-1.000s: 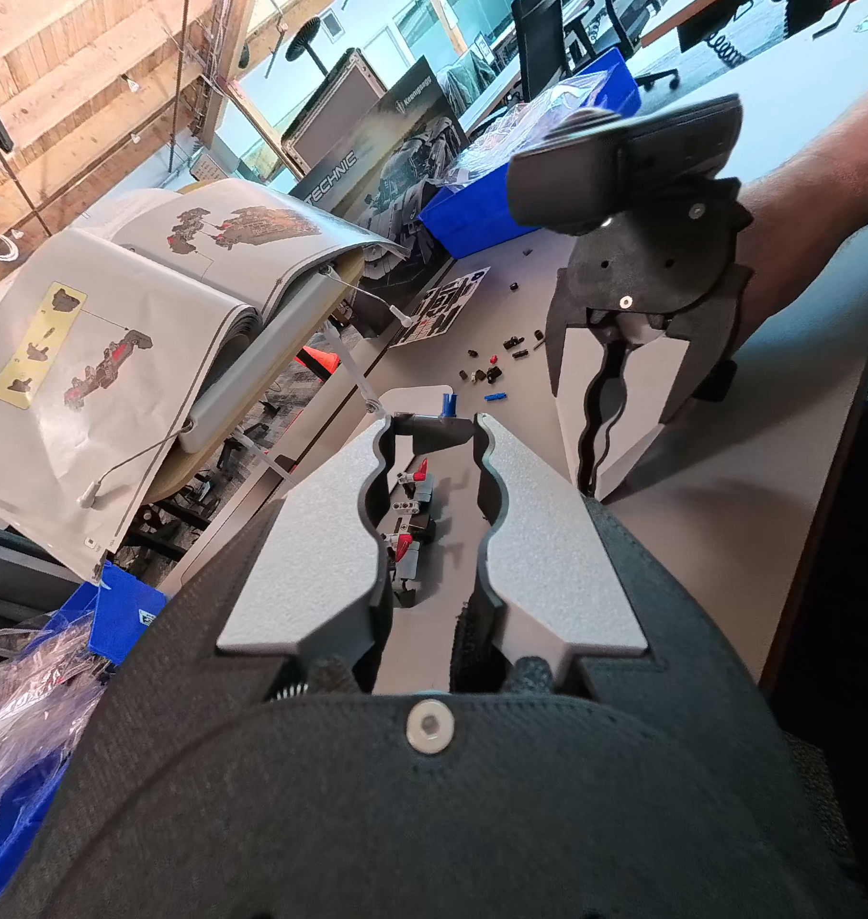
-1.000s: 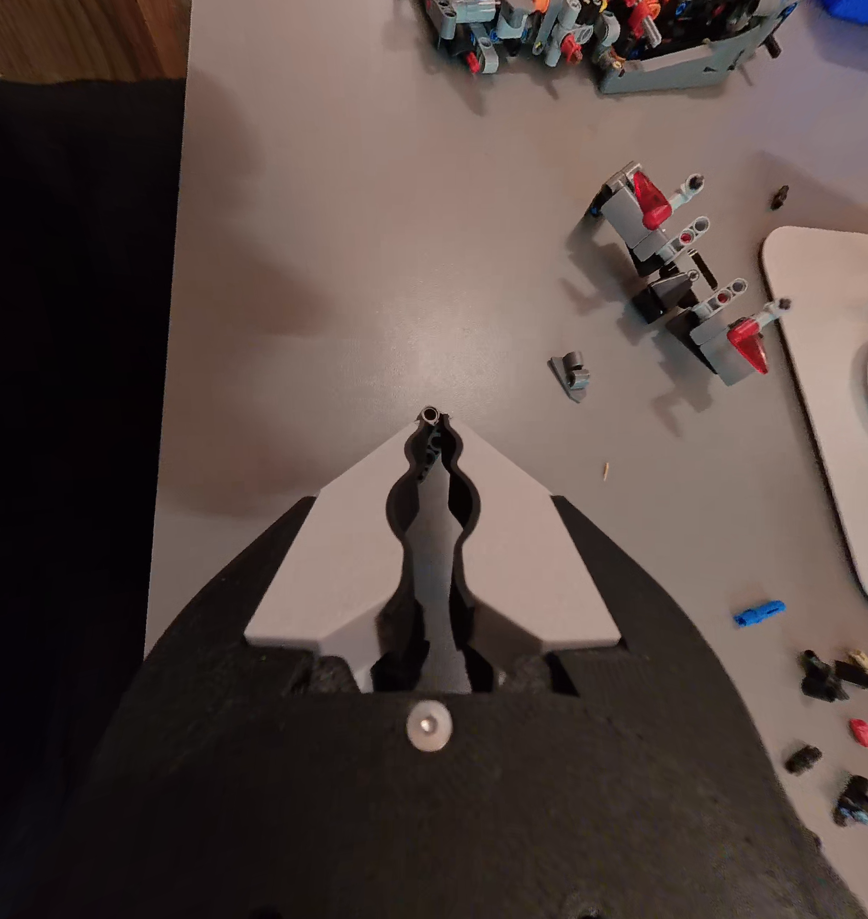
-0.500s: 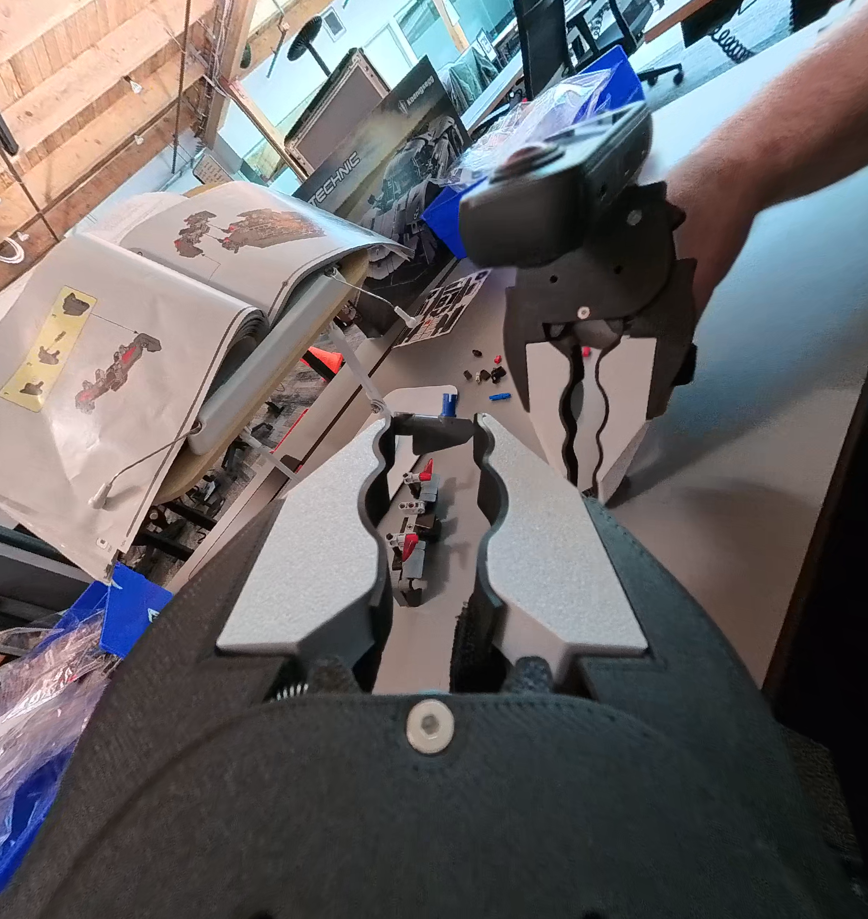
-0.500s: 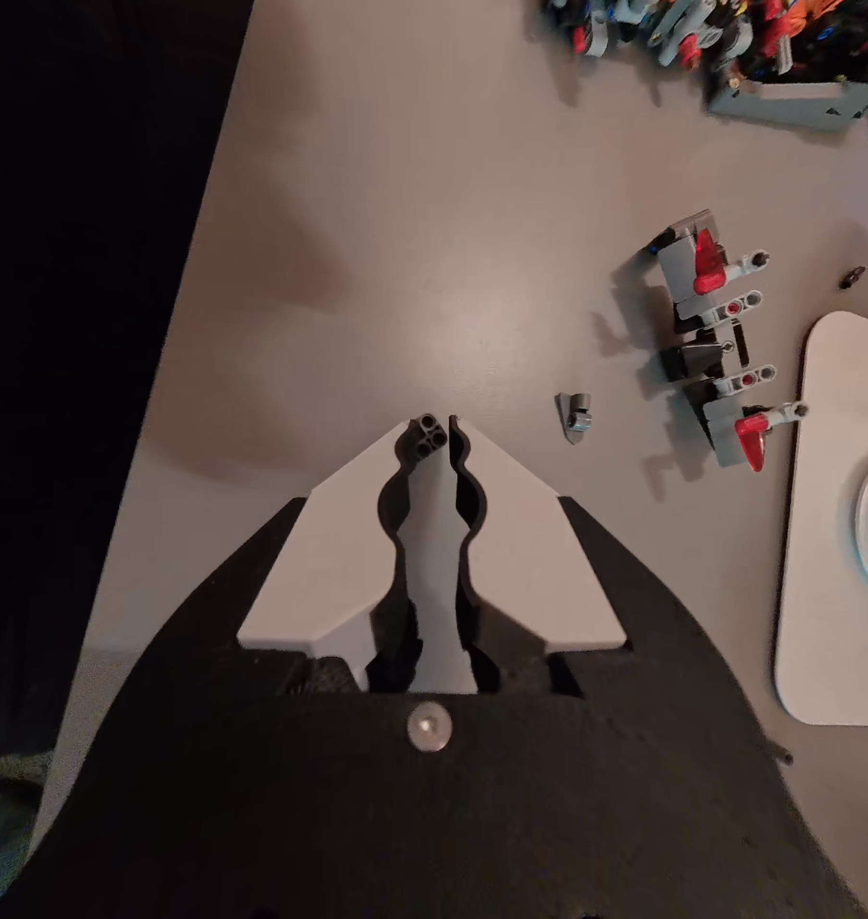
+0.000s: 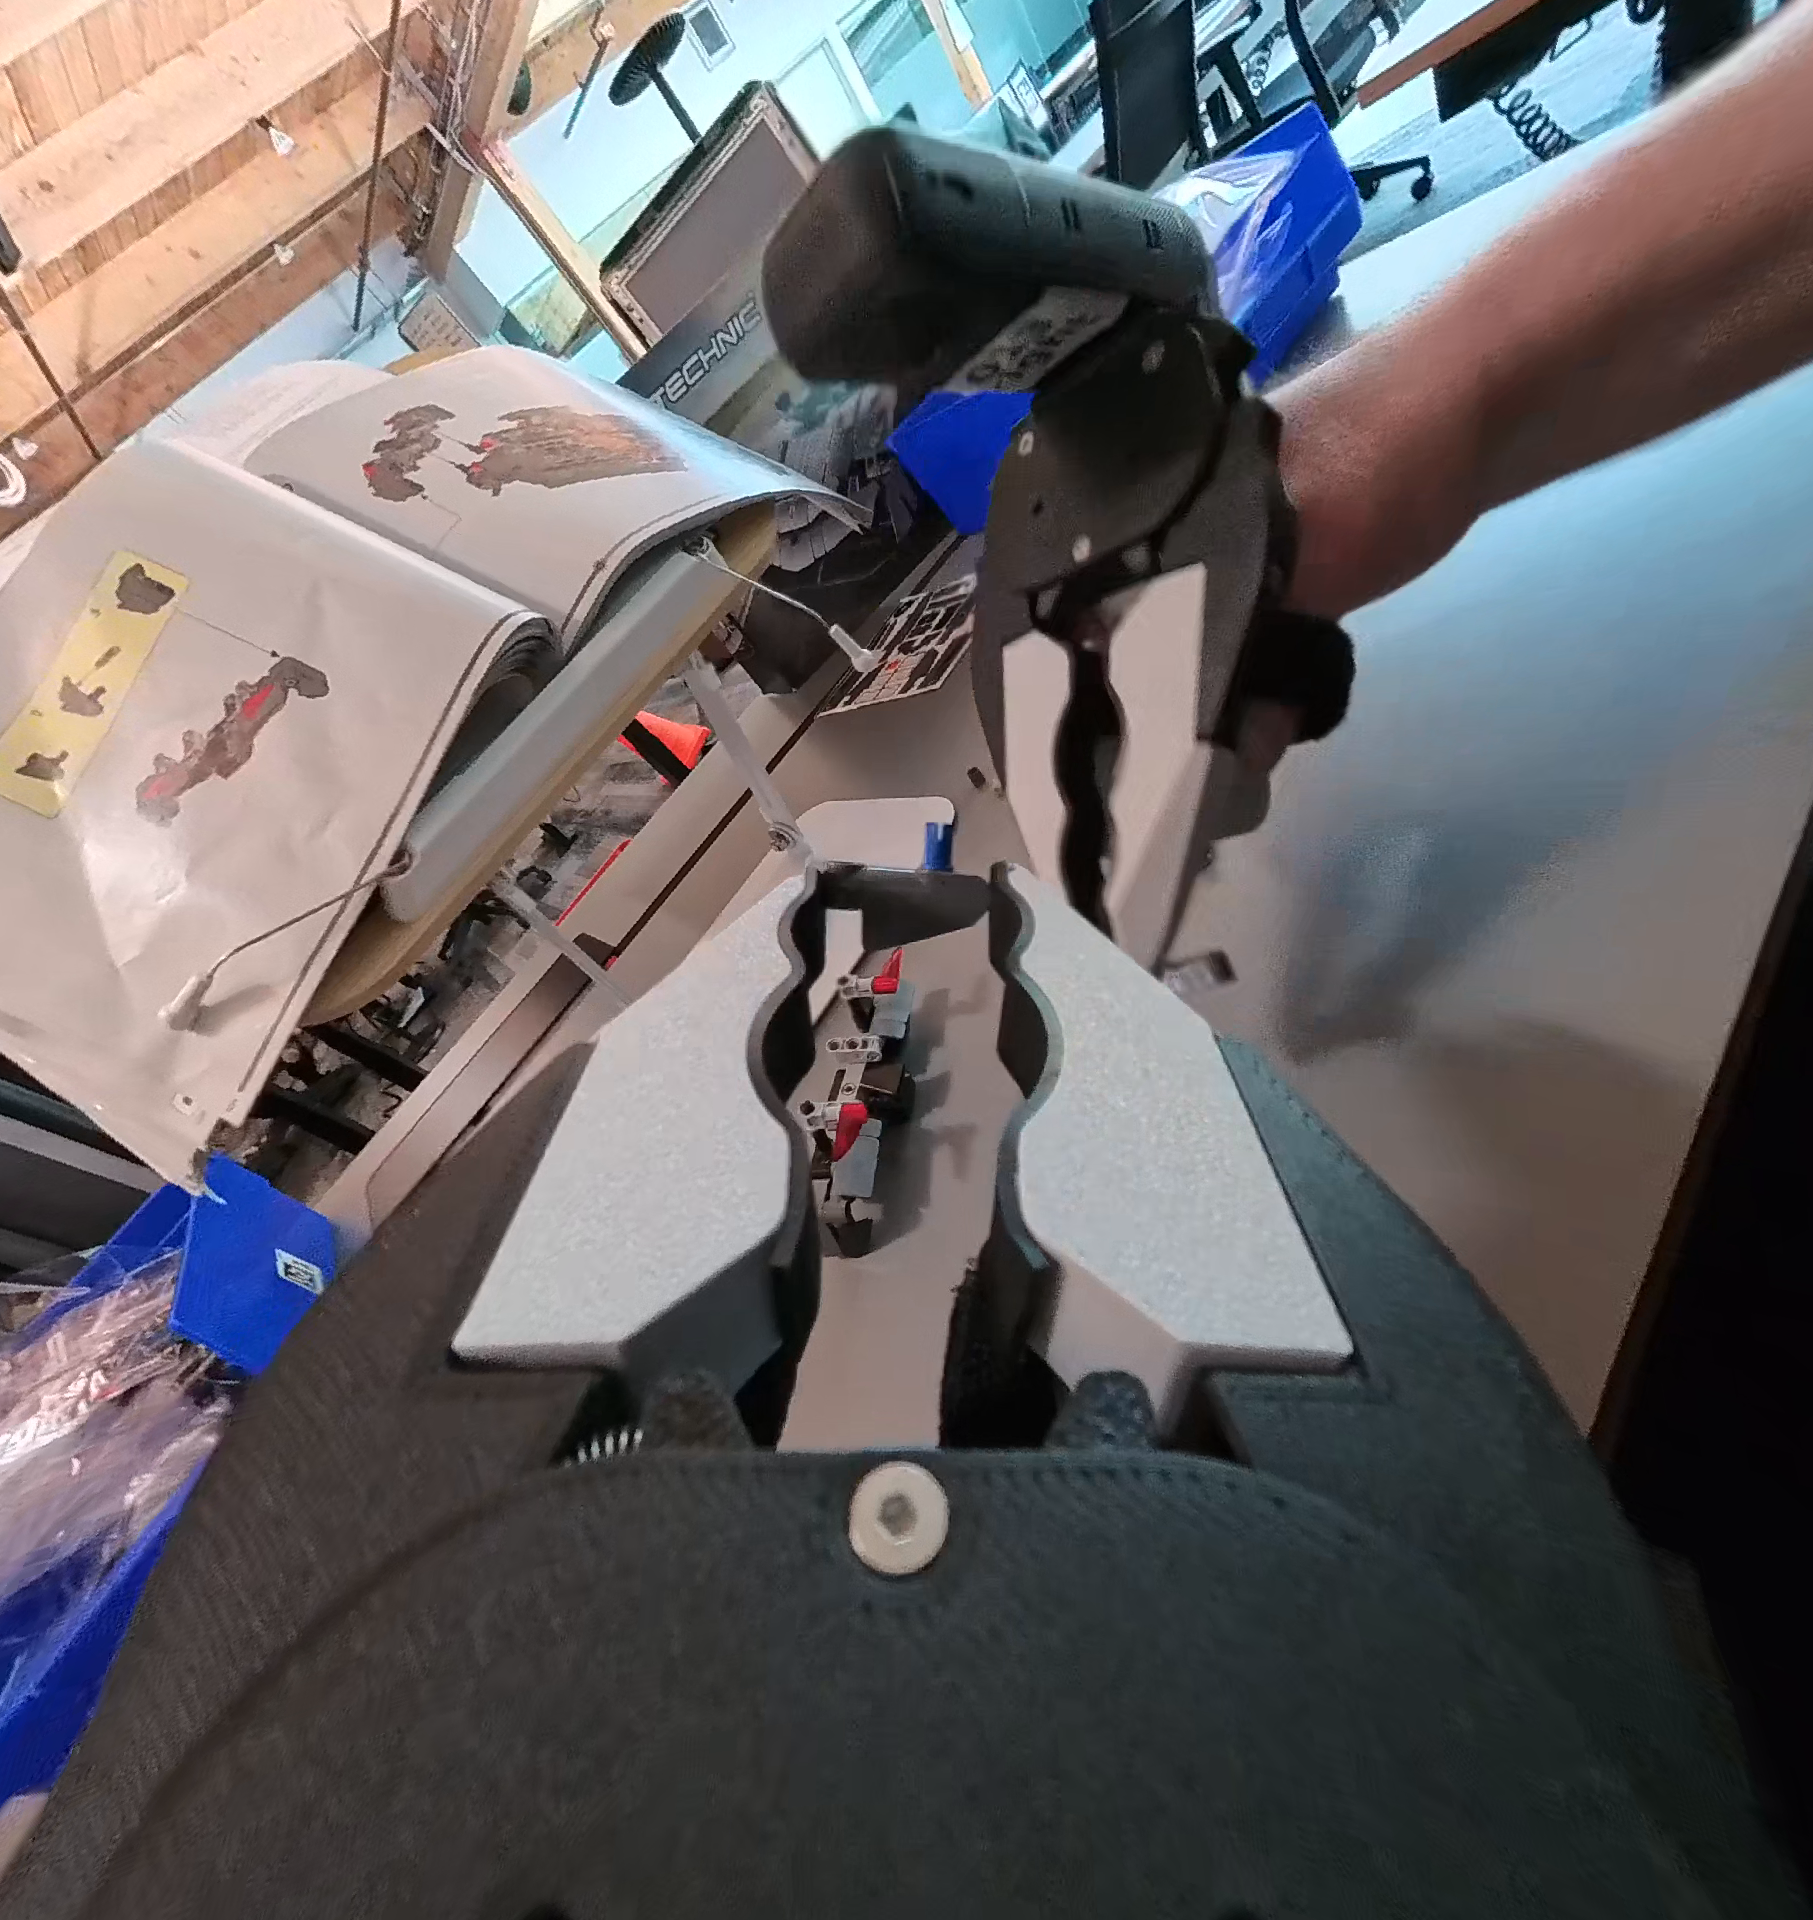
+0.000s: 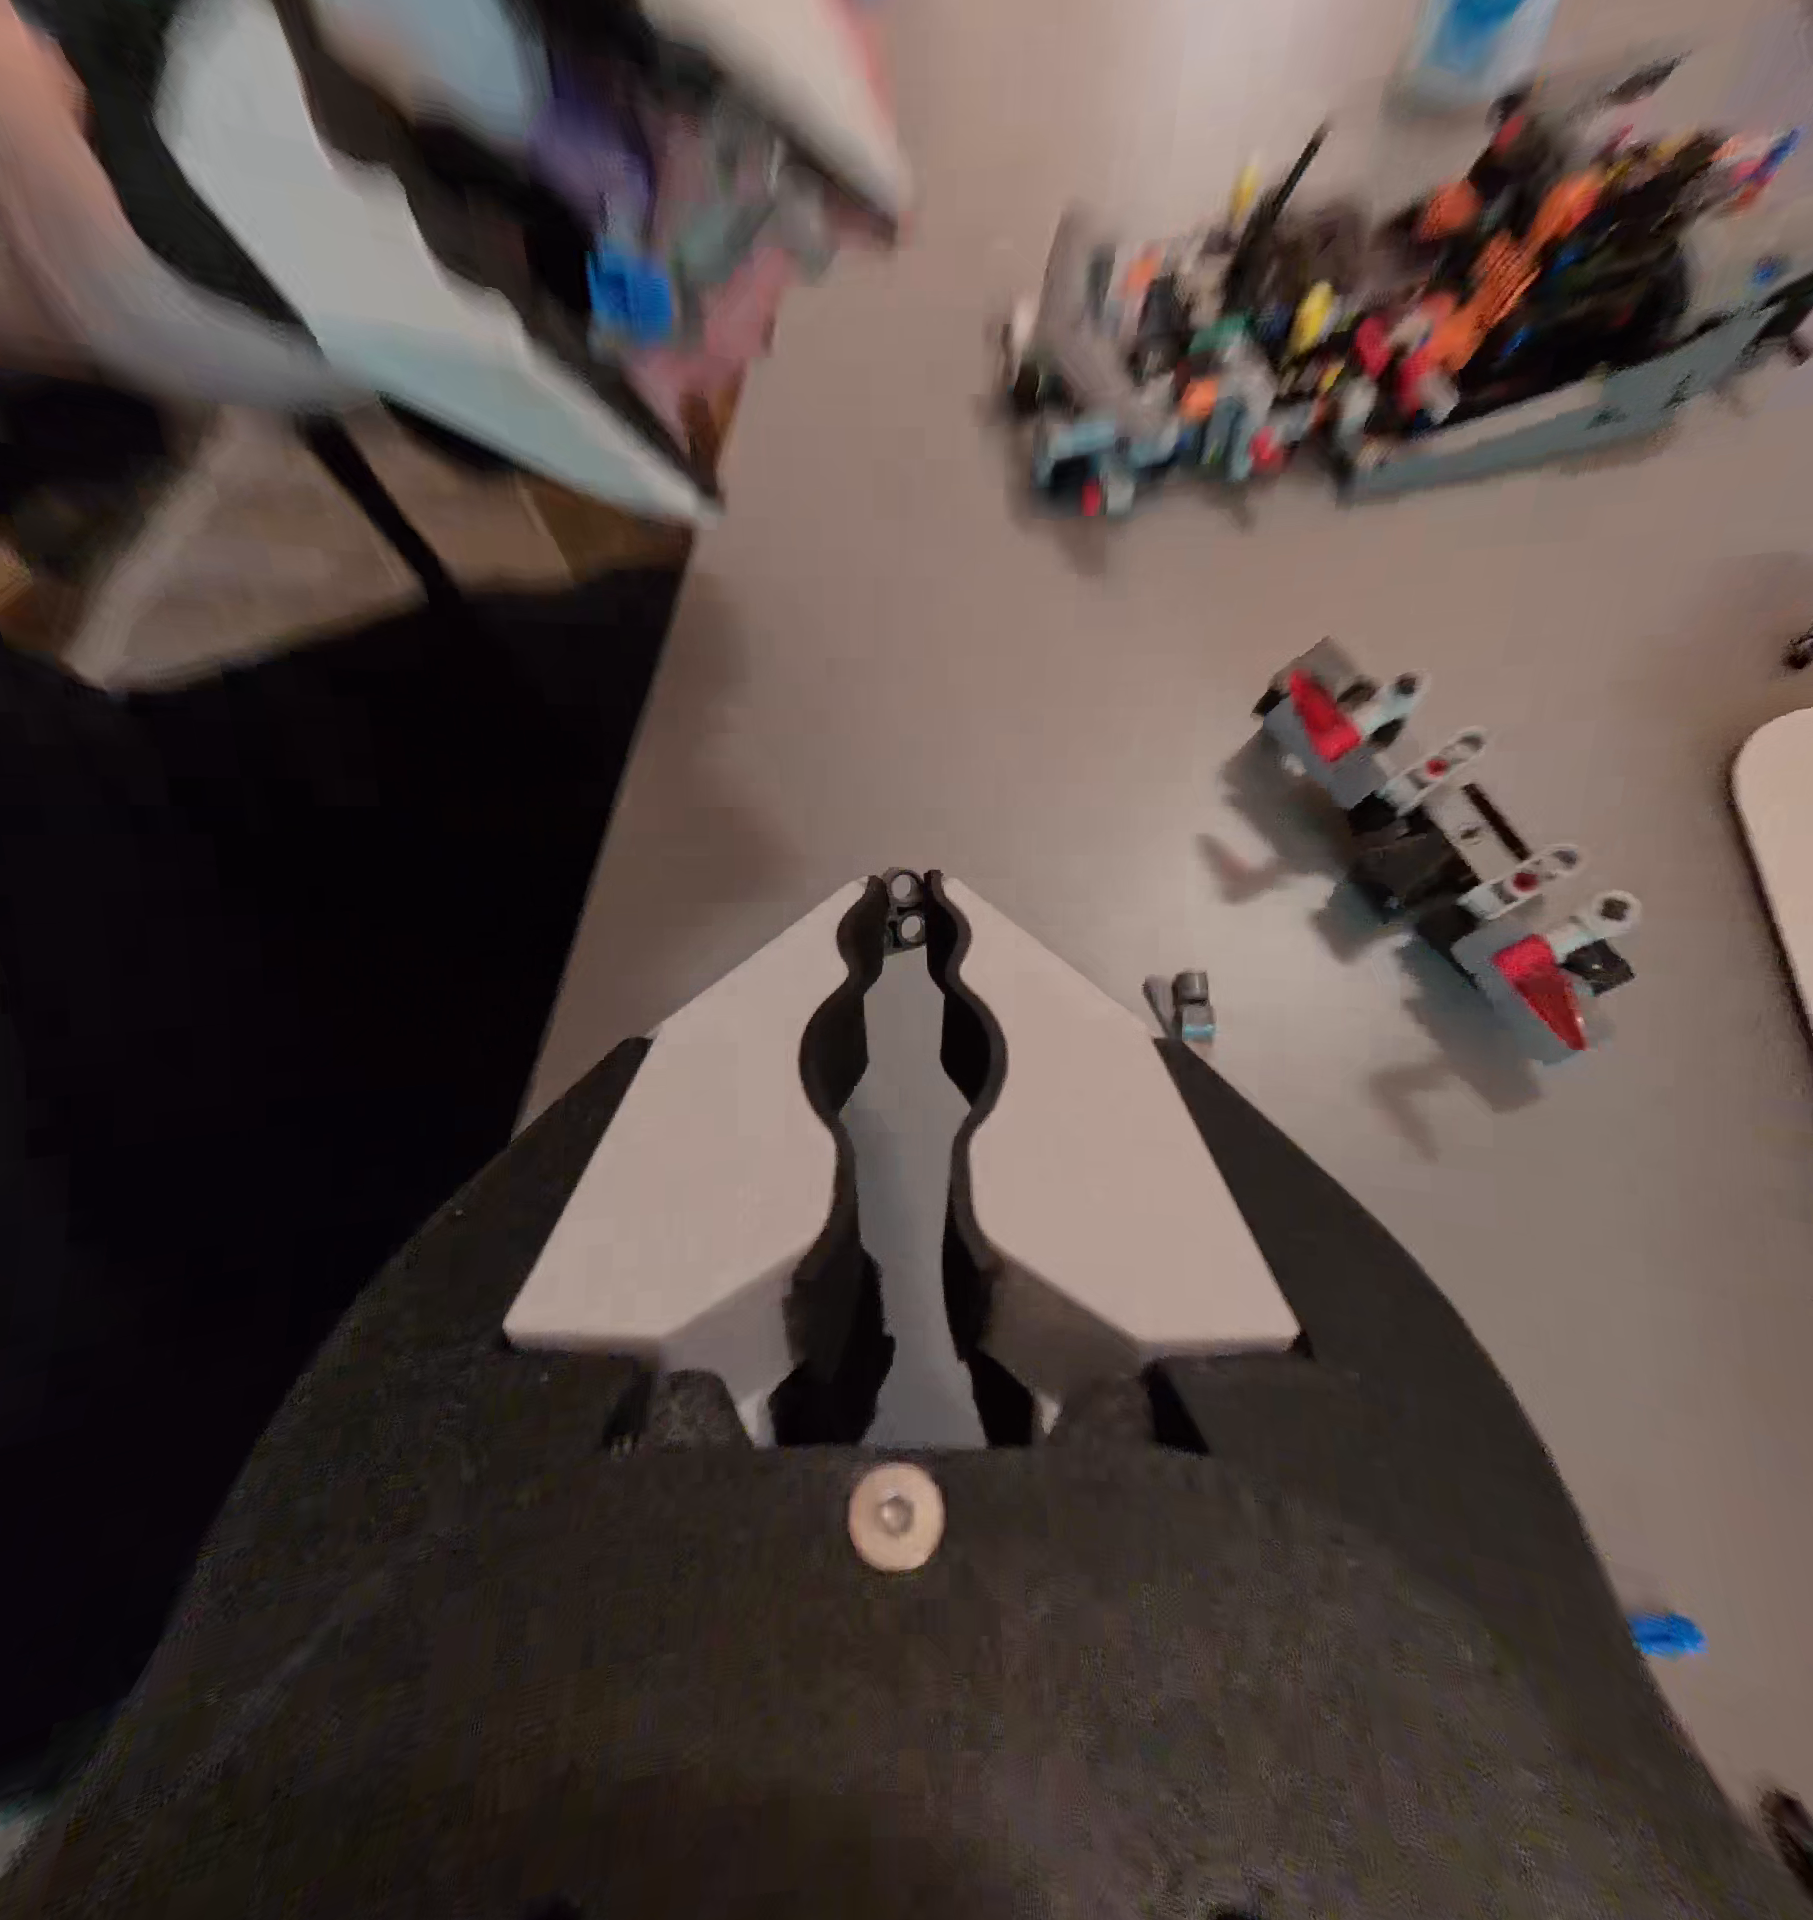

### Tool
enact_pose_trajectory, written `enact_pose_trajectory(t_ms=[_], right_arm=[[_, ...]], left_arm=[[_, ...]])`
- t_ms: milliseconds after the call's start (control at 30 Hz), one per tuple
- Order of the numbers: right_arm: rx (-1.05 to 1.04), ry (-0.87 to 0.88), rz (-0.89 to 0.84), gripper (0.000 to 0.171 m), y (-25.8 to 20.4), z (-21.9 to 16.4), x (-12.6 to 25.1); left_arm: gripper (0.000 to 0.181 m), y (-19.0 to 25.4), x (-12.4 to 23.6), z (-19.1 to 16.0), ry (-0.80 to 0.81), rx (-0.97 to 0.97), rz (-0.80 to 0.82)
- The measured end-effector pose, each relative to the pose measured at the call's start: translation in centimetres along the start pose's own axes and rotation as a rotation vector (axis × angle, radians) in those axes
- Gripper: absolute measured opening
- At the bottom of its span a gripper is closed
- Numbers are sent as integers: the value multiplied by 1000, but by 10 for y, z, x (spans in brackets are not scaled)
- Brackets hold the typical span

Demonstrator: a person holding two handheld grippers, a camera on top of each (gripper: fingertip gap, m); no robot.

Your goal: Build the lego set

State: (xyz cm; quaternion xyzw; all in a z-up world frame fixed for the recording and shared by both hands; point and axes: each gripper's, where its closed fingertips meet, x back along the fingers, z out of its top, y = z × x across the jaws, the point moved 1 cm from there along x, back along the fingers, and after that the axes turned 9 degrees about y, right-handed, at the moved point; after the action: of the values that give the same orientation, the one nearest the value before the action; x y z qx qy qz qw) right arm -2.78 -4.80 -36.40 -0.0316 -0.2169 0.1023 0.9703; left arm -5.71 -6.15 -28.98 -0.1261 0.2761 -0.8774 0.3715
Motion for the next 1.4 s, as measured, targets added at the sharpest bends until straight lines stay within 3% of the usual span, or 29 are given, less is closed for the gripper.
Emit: enact_pose_trajectory(t_ms=[200,433,800,1400], right_arm=[[-266,545,128,4,3,70,45],[-343,904,210,4,3,112,75],[-266,960,175,4,-6,120,71],[-210,973,118,4,6,110,88]], left_arm=[[29,-3,-5,4,35,110,-4],[29,2,-20,23,124,300,-48],[29,5,-46,49,291,655,-139],[28,-10,-52,53,363,695,-133]])
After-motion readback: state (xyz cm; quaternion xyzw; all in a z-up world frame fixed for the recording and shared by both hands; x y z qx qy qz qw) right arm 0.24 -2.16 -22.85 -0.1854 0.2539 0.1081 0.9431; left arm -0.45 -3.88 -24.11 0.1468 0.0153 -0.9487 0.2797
